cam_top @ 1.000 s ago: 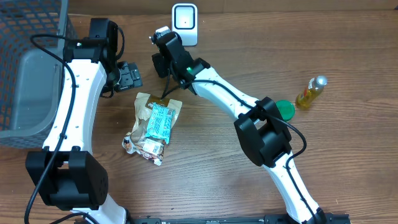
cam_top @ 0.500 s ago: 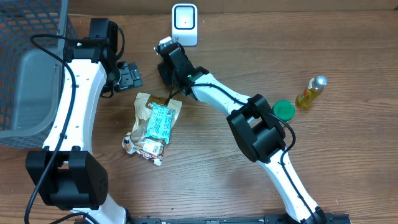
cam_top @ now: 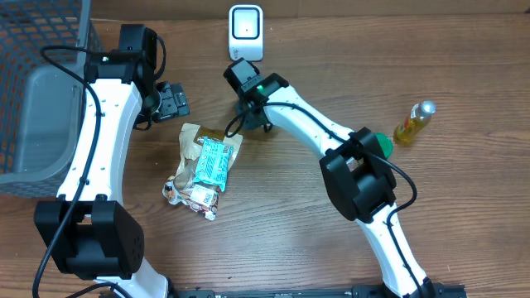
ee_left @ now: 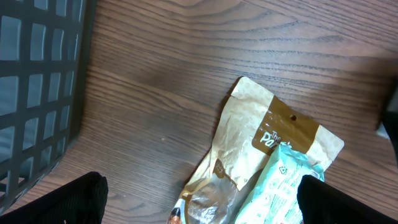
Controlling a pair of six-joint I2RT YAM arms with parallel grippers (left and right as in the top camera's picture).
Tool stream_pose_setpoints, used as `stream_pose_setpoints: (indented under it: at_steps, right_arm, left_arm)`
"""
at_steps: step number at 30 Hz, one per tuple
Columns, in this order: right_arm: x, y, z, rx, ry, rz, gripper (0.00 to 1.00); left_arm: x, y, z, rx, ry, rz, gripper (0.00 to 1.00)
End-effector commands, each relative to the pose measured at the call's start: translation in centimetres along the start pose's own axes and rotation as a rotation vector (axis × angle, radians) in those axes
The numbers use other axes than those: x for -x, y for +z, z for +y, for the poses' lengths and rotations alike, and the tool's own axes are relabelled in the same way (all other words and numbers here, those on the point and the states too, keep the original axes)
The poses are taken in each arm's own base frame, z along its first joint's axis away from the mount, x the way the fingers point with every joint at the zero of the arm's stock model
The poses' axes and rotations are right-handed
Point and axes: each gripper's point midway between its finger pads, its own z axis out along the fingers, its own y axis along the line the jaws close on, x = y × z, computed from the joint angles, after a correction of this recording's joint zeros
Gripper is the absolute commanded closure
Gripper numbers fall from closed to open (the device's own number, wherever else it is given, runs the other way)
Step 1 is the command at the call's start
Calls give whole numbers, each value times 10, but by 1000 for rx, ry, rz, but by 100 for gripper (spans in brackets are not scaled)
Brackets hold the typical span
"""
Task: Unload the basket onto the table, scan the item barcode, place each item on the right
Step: 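Carry the Kleenex pack up to the white scanner, then bring the pack back right and lower it near the jar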
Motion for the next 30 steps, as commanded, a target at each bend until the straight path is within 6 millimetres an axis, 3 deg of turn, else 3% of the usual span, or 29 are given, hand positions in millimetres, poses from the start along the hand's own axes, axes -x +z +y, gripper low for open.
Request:
stream_pose_setpoints:
  at_steps: [1, 4, 7, 9, 13, 17, 21, 26, 30]
  right_arm:
    - [-27, 9, -8, -21, 38, 99, 66]
    - [-27, 10, -8, -20, 38, 98, 71]
    - [-23, 7, -6, -6, 42, 86, 96]
    - [-15, -4, 0, 49, 72, 76, 96]
    - [16, -50, 10, 254, 133, 18, 96]
    - [60, -120, 11, 573, 177, -85, 96]
    - [93, -158, 0, 756, 178, -202, 96]
    - [125, -159, -29, 795, 291, -299, 96]
    - [146, -151, -33, 818, 321, -368, 96]
  left_arm:
    - [4, -4, -2, 5, 16, -20, 0]
    - [4, -4, -2, 5, 16, -20, 0]
    - [4, -4, -2, 5, 16, -20, 0]
    - [4, -4, -2, 5, 16, -20, 0]
    - [4, -4, -2, 5, 16, -20, 1]
    - [4, -4, -2, 5, 16, -20, 0]
    - [4, -4, -2, 5, 16, -20, 0]
    - [4, -4, -2, 5, 16, -20, 0]
    - [4, -4, -2, 5, 16, -20, 0]
